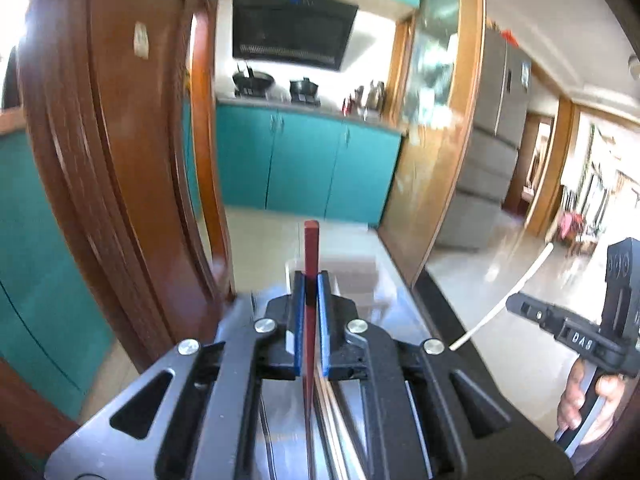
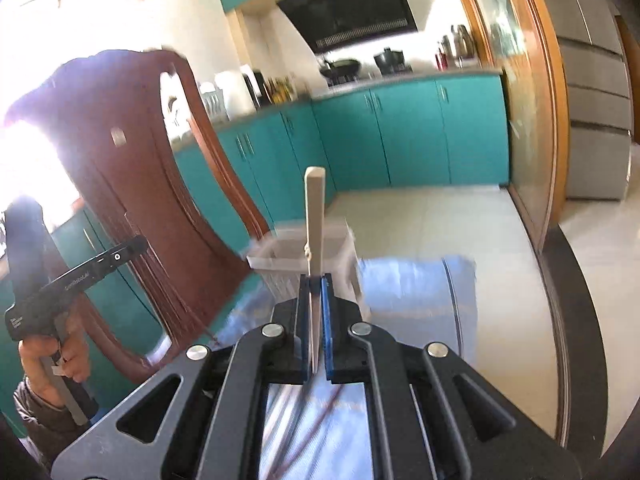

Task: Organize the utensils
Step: 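Lift both held chopsticks and lower them into the white caddy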

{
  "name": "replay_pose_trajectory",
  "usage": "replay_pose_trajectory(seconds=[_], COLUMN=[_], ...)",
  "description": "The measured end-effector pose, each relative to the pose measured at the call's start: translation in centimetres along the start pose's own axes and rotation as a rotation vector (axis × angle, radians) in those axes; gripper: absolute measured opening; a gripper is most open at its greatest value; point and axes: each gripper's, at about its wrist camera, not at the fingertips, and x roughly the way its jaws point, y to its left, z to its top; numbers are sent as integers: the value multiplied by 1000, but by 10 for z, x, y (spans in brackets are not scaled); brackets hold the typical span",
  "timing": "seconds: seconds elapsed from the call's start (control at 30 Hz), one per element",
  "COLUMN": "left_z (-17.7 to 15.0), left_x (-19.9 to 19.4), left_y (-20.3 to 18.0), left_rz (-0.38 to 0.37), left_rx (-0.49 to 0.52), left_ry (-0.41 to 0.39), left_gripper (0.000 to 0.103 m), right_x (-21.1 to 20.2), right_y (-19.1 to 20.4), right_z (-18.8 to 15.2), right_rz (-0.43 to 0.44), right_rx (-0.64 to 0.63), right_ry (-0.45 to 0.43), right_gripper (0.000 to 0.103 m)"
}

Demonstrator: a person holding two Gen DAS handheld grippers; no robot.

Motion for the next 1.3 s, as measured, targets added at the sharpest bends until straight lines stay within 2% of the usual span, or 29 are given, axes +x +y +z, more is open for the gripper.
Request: replay_pose_trajectory(seconds=[0.13, 0.23, 0.33, 0.4, 0.5, 0.57, 0.63, 0.73, 0.87, 1.07, 1.3], left_z=[48, 70, 82, 81, 72, 63, 53, 39, 24, 4, -12], left_x=[1, 6, 8, 19, 56, 83, 99, 112, 119, 125, 120], left_y=[4, 10, 17, 15, 14, 16, 14, 10, 5, 10, 8], left_rz=[-2, -10, -9, 26, 58, 54, 68, 101, 133, 143, 139], left_rx=[-54, -118, -183, -184, -177, -187, -173, -136, -96, -94, -60], left_ry=[-93, -169, -248, -263, -211, -139, -95, -63, -46, 2, 10], left_gripper=[7, 7, 7, 7, 7, 7, 7, 7, 7, 7, 7], right_x=[25, 36, 44, 52, 70, 92, 103, 111, 116, 117, 111], right_y=[6, 7, 4, -1, -3, -7, -11, -13, -8, 2, 5], right_z=[42, 62, 73, 71, 63, 53, 41, 23, 6, -16, -21], right_rz=[8, 28, 33, -4, -74, -111, -109, -119, -121, -130, -117], right_rx=[39, 79, 123, 144, 114, 103, 112, 92, 53, -17, -45], right_ry=[-63, -111, -189, -245, -274, -221, -185, -151, -125, -95, -85], right_gripper=[6, 6, 6, 6, 6, 6, 6, 6, 6, 6, 9])
